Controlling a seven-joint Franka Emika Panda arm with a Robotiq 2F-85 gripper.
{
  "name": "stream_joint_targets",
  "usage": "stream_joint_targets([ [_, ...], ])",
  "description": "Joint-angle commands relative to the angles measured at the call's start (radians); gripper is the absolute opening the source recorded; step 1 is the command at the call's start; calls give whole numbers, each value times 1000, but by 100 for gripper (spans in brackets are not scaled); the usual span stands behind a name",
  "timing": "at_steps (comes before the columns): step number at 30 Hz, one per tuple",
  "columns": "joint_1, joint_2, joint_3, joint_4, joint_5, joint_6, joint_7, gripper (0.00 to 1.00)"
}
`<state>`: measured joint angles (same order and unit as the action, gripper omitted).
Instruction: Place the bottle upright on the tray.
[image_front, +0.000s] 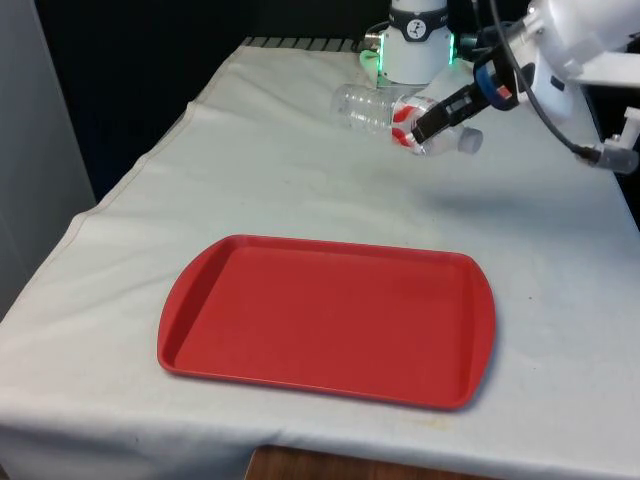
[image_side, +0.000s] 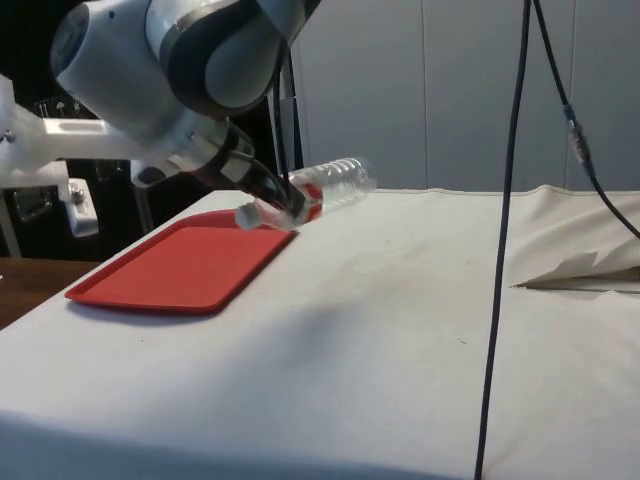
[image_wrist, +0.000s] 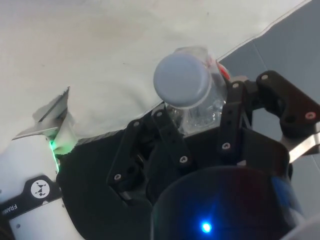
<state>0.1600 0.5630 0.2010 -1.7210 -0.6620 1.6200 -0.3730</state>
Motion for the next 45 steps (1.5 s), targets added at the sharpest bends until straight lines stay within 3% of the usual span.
stream_joint_targets([
  [1,-2,-6,0,5,2,-1,-1,14],
  [19,-12,-20,-1,47,0,15,16,14],
  [34,-35,-7,-4,74,3,123,56,14],
  [36,-33,-9,-5,70,0,120,58,14],
  [44,-50,-8,-7,76,4,182,78,14],
  [45,-47,-9,-9,72,0,176,78,14],
])
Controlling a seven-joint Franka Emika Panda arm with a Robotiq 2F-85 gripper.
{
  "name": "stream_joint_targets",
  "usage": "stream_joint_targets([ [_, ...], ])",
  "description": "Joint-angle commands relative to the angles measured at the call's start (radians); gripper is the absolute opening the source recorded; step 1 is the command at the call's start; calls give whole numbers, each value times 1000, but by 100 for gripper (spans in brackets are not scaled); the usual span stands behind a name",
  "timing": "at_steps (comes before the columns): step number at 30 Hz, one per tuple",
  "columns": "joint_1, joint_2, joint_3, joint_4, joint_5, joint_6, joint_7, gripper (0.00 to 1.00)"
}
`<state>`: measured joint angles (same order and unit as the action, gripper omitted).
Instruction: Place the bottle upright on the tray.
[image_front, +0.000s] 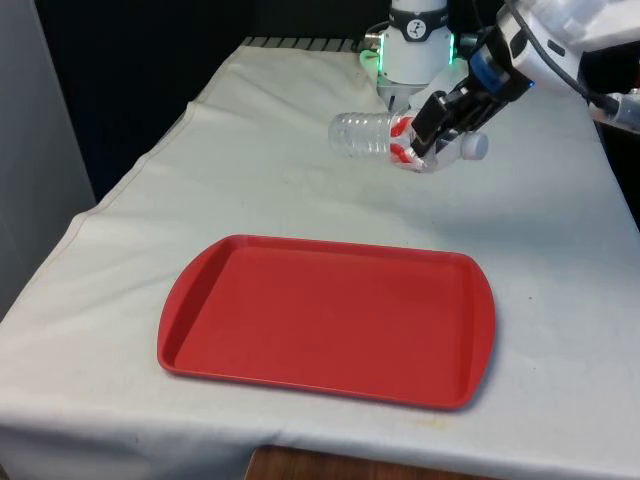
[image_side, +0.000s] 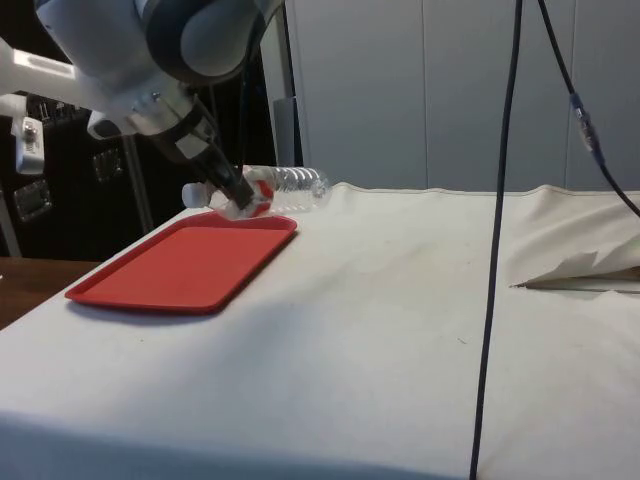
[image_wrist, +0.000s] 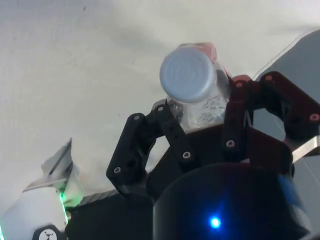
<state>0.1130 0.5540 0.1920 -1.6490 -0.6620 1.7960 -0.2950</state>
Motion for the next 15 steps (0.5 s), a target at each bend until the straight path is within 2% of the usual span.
stream_joint_targets([
  [1,-4,0,1,4,4,12,2,14],
  [8,-14,-3,-6,10,5,52,14,14],
  [9,-9,-1,-7,10,1,39,13,14],
  [10,-16,-4,-6,11,6,56,15,14],
  [15,-25,-8,-9,15,7,78,21,14],
])
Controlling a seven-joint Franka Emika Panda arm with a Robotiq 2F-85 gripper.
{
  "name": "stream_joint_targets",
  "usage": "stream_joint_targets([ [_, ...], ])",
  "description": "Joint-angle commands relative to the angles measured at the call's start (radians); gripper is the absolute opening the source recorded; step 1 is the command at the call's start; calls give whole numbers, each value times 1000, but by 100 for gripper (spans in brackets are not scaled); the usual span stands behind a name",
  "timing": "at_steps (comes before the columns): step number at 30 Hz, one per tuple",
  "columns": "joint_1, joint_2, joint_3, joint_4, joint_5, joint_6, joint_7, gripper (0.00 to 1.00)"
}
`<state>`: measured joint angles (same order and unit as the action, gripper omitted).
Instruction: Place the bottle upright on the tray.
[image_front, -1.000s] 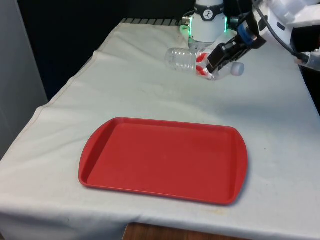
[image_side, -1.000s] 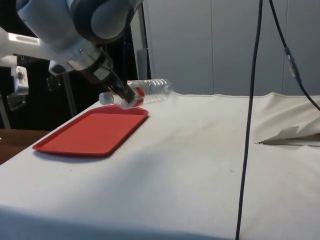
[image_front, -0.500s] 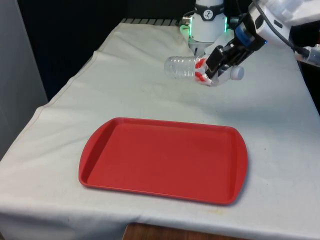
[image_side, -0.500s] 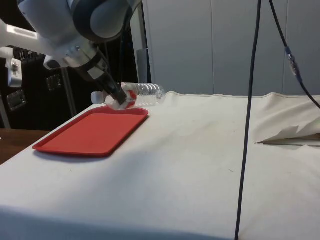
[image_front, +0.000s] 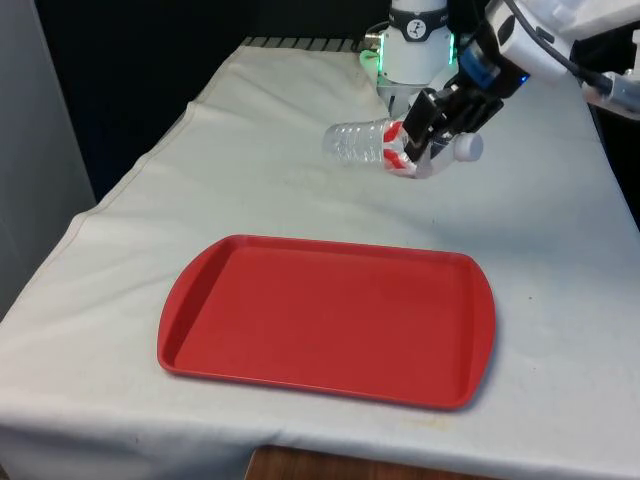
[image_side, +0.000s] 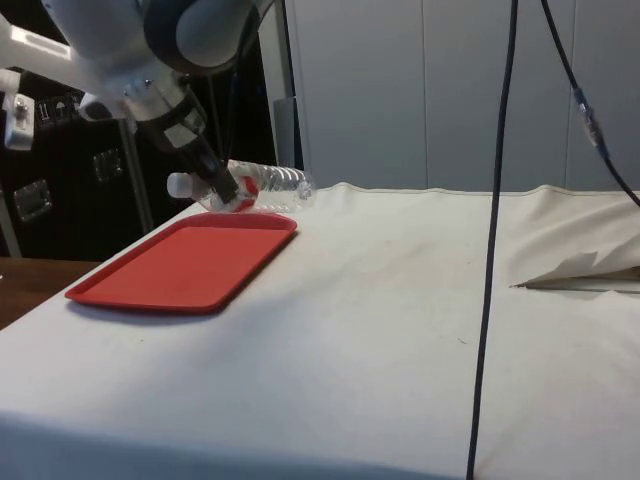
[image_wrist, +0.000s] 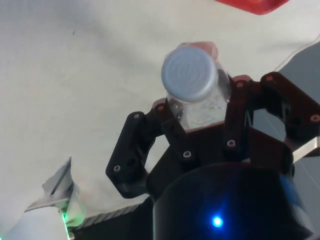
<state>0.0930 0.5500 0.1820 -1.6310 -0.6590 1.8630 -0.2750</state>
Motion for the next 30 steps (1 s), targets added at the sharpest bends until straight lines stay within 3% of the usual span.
stream_joint_targets([
  [1,-6,-5,0,-2,5,15,1,14],
  [17,-20,-9,-17,13,17,80,16,14],
  [20,-21,-9,-22,17,21,96,20,14],
  [21,-16,-6,-27,20,20,91,20,14],
  [22,-21,-9,-25,19,25,105,22,14],
  [28,-23,-9,-38,23,36,142,30,14],
  [29,-18,-7,-40,24,30,130,30,14],
  [30,-24,-9,-39,24,37,148,31,14],
])
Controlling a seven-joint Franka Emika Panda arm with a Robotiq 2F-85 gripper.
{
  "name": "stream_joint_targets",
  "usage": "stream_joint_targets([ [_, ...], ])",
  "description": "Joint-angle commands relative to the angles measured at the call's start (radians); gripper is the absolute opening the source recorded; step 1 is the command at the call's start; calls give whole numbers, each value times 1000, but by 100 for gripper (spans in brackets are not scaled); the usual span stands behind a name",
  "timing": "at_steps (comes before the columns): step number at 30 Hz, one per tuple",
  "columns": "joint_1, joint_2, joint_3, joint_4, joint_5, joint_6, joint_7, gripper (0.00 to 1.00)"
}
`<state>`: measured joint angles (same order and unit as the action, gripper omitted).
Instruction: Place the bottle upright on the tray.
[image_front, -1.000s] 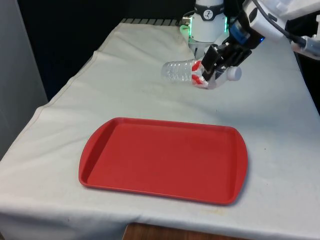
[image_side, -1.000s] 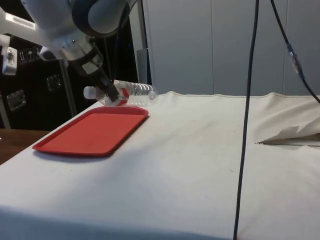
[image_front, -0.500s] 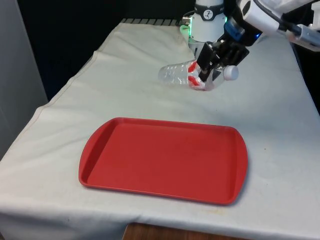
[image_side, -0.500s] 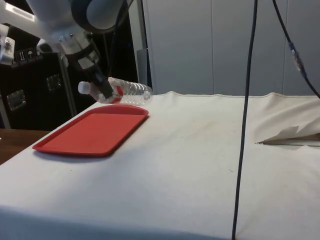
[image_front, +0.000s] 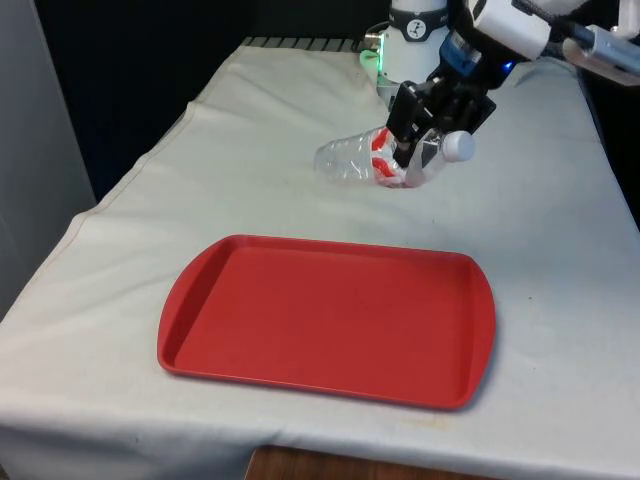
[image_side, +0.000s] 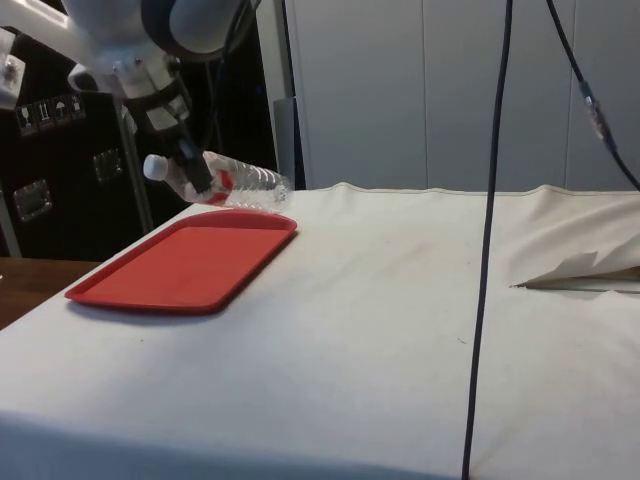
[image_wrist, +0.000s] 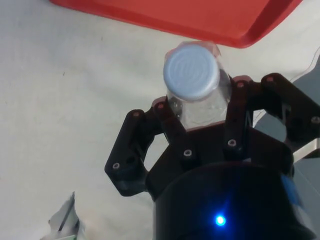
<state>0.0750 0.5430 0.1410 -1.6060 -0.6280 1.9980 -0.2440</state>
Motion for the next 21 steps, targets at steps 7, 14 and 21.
stream_joint_targets([
  [7,-9,-3,-13,0,22,60,10,14],
  [14,-12,-3,-27,0,37,101,18,14],
  [21,-9,0,-42,3,44,125,23,14],
])
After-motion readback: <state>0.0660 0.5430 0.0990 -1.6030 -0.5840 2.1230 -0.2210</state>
